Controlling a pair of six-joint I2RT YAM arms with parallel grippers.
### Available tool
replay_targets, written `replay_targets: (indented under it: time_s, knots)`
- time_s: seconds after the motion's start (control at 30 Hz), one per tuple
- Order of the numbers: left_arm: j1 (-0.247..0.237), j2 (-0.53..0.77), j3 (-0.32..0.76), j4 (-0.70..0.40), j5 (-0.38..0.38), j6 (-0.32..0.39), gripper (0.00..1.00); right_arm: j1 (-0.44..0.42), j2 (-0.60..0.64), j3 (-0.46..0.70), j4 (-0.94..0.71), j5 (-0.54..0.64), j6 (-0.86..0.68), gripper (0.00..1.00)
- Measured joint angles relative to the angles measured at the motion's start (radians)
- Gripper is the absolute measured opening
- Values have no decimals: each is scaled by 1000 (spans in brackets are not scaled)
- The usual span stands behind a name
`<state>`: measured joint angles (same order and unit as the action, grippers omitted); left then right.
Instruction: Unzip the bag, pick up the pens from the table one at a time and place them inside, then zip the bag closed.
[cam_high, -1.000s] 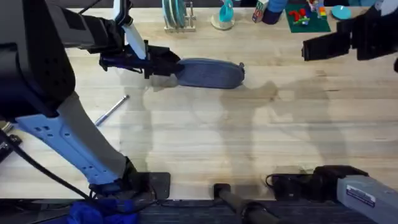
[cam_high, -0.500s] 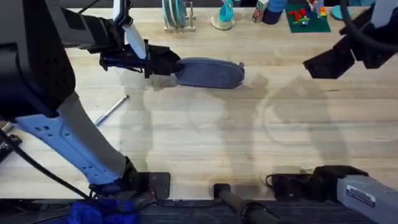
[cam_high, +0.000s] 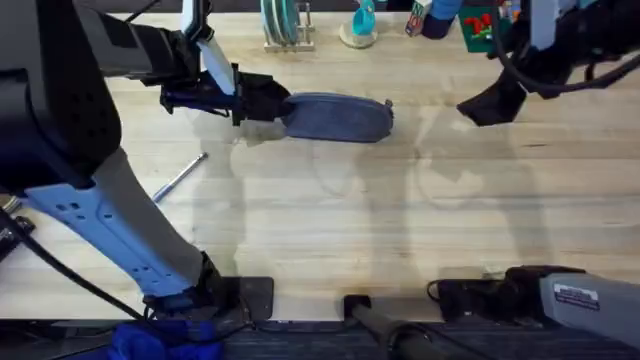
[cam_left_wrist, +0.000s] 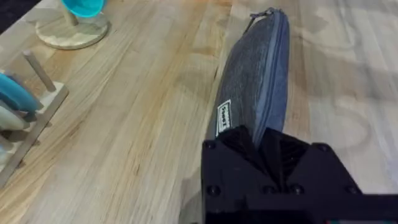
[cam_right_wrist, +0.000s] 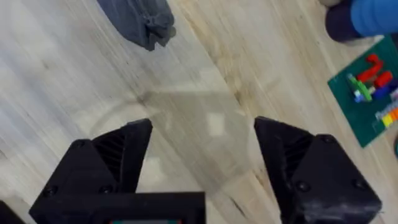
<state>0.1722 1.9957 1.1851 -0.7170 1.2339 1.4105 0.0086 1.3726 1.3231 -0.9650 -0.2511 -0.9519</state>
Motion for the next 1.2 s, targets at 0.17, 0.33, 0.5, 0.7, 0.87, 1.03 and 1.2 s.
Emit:
replay_targets:
  time_s: [0.17,0.33,0.5,0.7,0.87,1.03,1.2]
  knots:
    - [0,0,0,0,0,0,40,0,29,0,21,-42,-44,996]
    - [0,0,0,0,0,0,40,-15,44,0,65,-105,-76,996]
    - [0,0,0,0,0,0,40,-56,59,0,106,-175,-89,996]
    - [0,0,0,0,0,0,40,-95,107,0,154,-258,-98,996]
    - [0,0,0,0,0,0,40,-110,157,0,184,-317,-108,997]
    - [0,0,0,0,0,0,40,-111,222,0,186,-360,-135,997]
    - [0,0,0,0,0,0,40,-111,291,0,203,-387,-169,997]
